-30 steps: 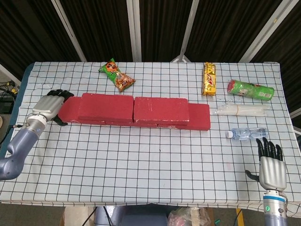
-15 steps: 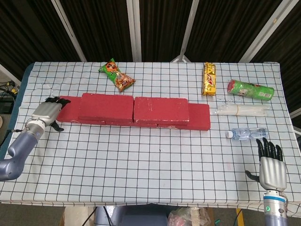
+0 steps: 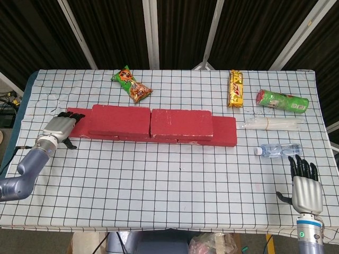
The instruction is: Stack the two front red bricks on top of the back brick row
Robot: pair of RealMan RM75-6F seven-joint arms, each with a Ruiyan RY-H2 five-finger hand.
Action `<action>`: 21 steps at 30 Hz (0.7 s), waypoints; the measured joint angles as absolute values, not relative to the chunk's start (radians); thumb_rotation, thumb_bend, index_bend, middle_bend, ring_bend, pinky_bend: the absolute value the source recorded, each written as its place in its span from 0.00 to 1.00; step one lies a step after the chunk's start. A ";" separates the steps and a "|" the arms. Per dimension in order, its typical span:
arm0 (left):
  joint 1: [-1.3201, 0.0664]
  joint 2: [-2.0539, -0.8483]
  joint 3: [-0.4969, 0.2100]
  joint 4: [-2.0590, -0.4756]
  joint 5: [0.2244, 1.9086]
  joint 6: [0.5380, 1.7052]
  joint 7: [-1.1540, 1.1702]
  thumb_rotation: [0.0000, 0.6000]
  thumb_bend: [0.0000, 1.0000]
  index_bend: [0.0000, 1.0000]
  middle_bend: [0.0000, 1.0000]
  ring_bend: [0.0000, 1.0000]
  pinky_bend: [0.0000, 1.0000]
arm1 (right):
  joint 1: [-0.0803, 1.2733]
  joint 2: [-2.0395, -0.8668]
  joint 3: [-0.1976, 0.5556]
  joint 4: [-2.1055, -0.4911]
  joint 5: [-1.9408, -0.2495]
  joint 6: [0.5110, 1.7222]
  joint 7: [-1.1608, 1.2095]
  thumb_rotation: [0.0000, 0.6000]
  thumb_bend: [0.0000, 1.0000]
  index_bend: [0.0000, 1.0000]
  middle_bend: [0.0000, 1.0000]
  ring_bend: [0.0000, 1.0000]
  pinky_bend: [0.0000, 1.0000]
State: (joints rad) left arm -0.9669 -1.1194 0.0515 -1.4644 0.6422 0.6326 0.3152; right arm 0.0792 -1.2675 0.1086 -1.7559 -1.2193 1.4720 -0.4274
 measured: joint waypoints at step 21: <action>-1.007 -1.164 0.057 -1.465 0.601 0.629 0.363 1.00 0.00 0.10 0.09 0.00 0.00 | 0.081 -1.268 0.109 -1.754 -1.219 1.471 -0.424 1.00 0.13 0.04 0.00 0.00 0.00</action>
State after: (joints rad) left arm -1.0067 -1.1639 0.0575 -1.4652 0.6011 0.6292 0.3631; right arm 0.0810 -1.2675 0.1086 -1.7535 -1.2186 1.4709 -0.4238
